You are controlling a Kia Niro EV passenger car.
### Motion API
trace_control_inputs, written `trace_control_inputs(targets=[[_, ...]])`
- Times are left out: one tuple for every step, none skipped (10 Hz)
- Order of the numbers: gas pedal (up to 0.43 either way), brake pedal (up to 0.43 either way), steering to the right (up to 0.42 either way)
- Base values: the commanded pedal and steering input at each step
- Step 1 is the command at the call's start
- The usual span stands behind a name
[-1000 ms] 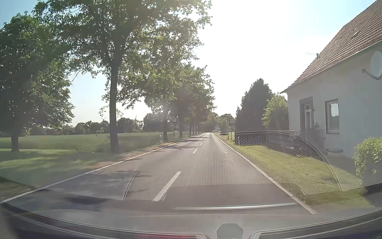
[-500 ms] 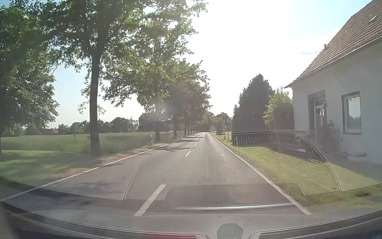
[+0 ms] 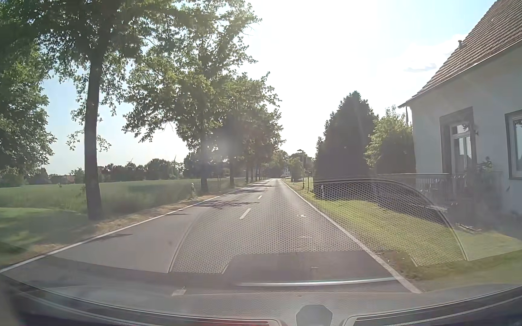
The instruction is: Follow the waypoints while adhering to traffic rules and regulations
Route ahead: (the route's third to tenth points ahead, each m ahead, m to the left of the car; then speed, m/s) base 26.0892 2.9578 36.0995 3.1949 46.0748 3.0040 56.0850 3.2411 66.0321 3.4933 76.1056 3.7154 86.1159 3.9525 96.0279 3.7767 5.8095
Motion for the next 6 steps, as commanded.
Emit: trace_control_inputs(targets=[[0.248,0.006,0.005],[0.248,0.006,0.000],[0.248,0.006,-0.008],[0.248,0.006,-0.014],[0.248,0.006,-0.013],[0.248,0.006,-0.010]])
